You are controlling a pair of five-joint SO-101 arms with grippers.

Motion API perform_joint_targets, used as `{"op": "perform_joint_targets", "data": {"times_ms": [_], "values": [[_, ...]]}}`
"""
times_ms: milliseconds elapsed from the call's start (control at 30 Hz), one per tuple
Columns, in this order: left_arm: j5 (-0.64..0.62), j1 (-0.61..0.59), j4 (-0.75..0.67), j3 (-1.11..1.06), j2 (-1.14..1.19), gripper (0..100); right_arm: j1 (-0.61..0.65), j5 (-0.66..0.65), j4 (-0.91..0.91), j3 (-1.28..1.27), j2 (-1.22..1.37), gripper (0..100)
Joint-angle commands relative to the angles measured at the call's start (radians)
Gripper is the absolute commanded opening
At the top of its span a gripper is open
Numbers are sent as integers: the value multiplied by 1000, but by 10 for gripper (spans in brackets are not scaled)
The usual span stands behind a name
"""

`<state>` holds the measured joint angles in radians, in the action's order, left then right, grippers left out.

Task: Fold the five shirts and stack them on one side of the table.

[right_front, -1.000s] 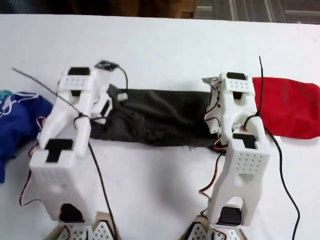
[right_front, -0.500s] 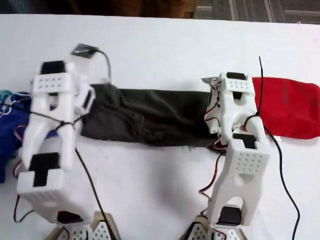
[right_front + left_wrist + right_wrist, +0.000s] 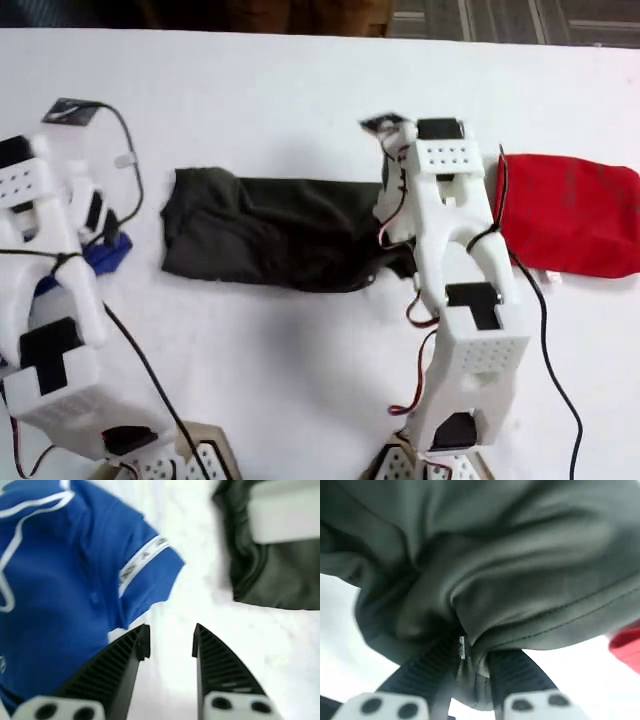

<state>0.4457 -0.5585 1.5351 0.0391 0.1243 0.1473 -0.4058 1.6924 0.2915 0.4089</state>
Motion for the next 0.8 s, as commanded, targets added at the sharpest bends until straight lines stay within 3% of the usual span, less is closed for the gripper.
{"op": "perform_joint_targets", "data": {"times_ms": [0, 567, 767], "values": [[9, -64, 5, 22, -51, 169, 48, 2, 28, 135, -62, 19], [163, -361, 40, 22, -51, 168, 513, -141, 41, 847, 375, 18], [209, -448, 68, 22, -51, 167, 638, -204, 36, 965, 483, 18]]}}
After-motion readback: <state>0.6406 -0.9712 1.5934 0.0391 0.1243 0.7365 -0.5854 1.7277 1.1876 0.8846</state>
